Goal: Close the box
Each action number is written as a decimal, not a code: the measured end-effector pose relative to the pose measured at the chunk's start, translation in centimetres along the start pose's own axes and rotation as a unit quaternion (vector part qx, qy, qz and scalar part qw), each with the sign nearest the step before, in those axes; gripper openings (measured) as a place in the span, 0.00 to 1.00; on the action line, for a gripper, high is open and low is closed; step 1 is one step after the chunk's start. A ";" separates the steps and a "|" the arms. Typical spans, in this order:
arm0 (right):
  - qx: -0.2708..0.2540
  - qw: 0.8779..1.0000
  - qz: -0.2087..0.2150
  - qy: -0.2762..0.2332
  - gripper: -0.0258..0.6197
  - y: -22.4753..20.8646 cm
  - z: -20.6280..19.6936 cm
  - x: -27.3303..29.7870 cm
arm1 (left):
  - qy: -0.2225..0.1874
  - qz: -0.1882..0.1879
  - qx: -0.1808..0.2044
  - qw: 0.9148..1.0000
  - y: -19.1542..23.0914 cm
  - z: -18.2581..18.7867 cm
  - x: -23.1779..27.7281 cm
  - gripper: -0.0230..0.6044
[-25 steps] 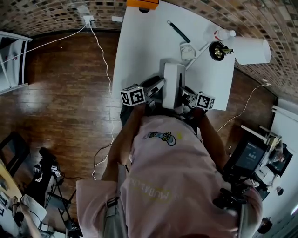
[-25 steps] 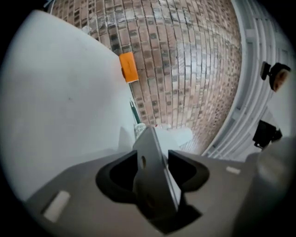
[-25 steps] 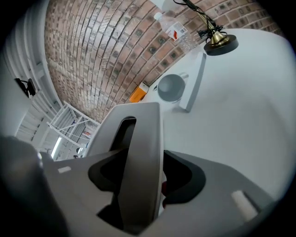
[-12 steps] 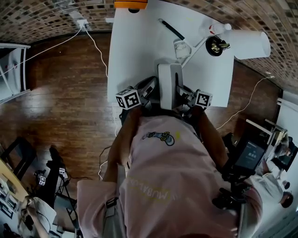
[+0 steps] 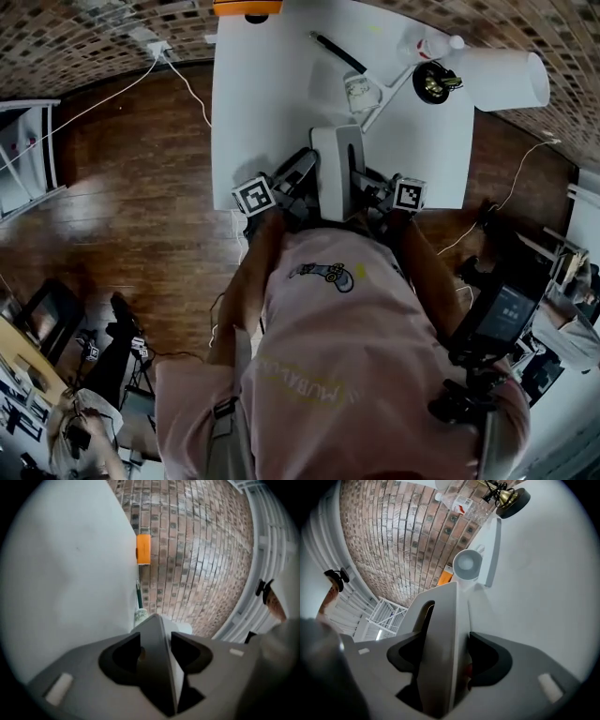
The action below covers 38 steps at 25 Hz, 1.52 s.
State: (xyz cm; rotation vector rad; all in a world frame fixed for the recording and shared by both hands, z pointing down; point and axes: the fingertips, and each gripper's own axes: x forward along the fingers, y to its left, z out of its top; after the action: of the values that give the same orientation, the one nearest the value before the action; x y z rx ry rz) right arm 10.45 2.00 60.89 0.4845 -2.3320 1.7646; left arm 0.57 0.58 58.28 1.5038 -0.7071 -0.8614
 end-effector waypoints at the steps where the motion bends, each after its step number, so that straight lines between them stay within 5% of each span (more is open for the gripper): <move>1: 0.000 1.000 0.001 0.001 0.49 -0.1 0.1 0.0 | -0.006 -0.005 -0.013 1.000 0.0 0.1 0.1 0.35; 9: 0.024 1.000 0.002 -0.008 0.48 -0.6 0.3 -0.2 | -0.052 -0.053 -0.102 0.992 0.4 -0.1 1.0 0.34; 17: 0.034 0.999 0.001 -0.005 0.50 -0.9 0.4 -0.1 | -0.093 -0.028 -0.077 0.992 0.5 0.8 0.5 0.32; 21: 0.045 0.999 0.012 -0.006 0.53 -1.2 0.6 -0.3 | -0.139 0.013 -0.039 0.989 1.5 1.8 -1.0 0.14; 23: 0.054 0.998 0.021 -0.012 0.50 -1.3 0.9 -0.6 | -0.145 0.013 -0.033 0.989 1.6 1.8 -1.1 0.12; 26: 0.059 0.998 0.023 -0.016 0.50 -1.1 1.0 -0.4 | -0.138 0.027 -0.028 0.990 1.9 1.8 -1.1 0.12; 29: 0.011 1.000 0.000 -0.001 0.51 -0.4 0.8 0.2 | -0.114 0.067 0.002 0.991 1.9 1.9 -1.4 0.12; 33: -0.122 0.988 -0.086 0.028 0.51 -0.1 1.0 1.3 | -0.059 0.016 -0.019 0.998 -2.3 1.0 0.5 0.06; 38: -0.125 0.981 -0.149 -0.013 0.41 -2.7 3.0 -1.0 | 0.011 0.030 0.045 0.998 -4.1 -1.2 2.5 0.06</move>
State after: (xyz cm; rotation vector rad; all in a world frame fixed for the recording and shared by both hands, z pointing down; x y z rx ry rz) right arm 12.52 -1.43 62.16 0.7685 -2.3085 1.3204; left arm 2.71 -0.42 53.94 1.5617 -0.7789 -0.7756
